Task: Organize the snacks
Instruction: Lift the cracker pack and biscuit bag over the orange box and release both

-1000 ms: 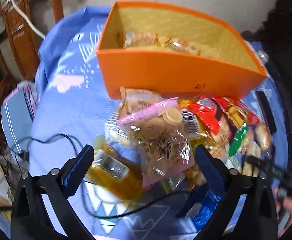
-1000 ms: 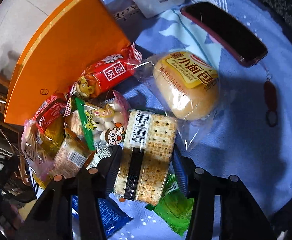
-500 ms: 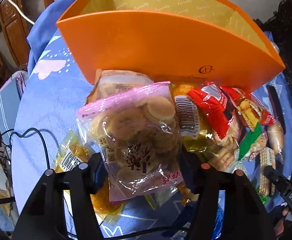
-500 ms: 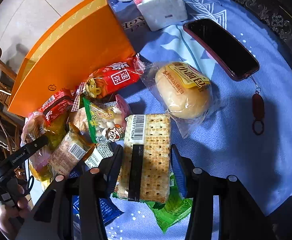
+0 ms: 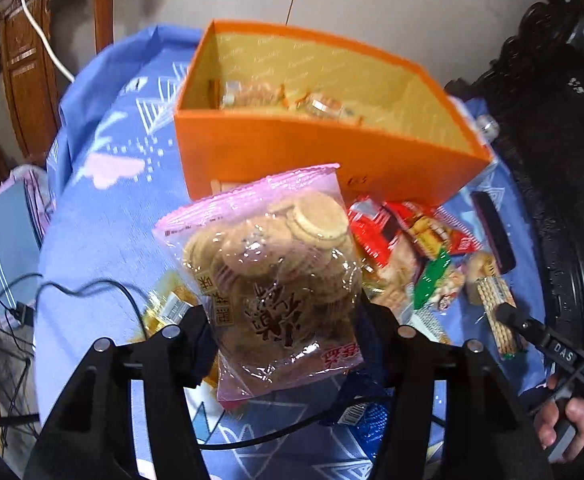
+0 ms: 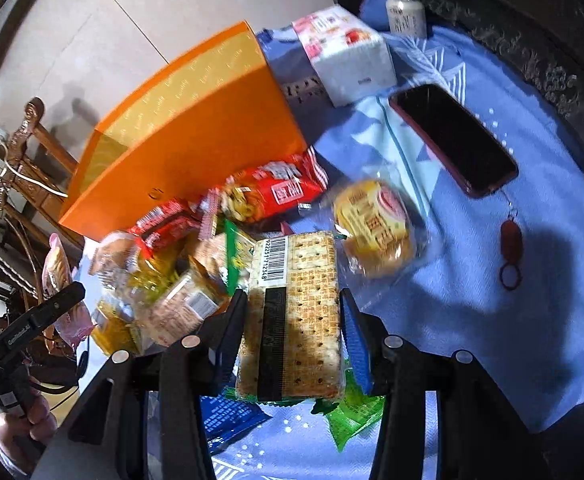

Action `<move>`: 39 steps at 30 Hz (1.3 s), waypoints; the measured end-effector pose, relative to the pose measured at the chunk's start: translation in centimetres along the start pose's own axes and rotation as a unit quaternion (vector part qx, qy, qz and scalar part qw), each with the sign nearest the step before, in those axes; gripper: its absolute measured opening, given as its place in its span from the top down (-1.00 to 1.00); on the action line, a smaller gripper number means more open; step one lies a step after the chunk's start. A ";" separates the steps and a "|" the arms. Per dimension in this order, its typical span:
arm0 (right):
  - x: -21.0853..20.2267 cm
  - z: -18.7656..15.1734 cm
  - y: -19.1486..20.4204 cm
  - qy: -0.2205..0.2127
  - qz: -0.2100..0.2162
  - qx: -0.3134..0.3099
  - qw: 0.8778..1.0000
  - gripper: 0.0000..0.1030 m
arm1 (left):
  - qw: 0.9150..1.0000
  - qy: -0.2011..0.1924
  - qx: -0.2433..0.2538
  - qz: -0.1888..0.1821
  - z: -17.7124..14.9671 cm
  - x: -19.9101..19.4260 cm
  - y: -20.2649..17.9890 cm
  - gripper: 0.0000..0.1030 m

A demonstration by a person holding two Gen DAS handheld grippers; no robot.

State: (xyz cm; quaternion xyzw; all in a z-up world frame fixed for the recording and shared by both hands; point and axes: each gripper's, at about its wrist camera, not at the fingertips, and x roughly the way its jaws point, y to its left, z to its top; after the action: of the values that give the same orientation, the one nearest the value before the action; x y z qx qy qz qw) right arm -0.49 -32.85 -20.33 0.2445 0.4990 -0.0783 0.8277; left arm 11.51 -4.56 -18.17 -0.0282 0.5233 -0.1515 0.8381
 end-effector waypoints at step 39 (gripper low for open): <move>-4.5 7.9 2.6 -0.111 0.003 -0.090 0.990 -0.55 | 0.996 -0.065 0.034 0.047 6.5 -4.6 1.1 -0.92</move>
State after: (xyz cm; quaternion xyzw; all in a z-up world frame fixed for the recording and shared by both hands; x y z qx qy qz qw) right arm 4.51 -34.99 -12.54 0.1605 0.4081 -0.0569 0.8969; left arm 15.66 -2.95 -11.47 0.0150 0.4629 -0.1276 0.8771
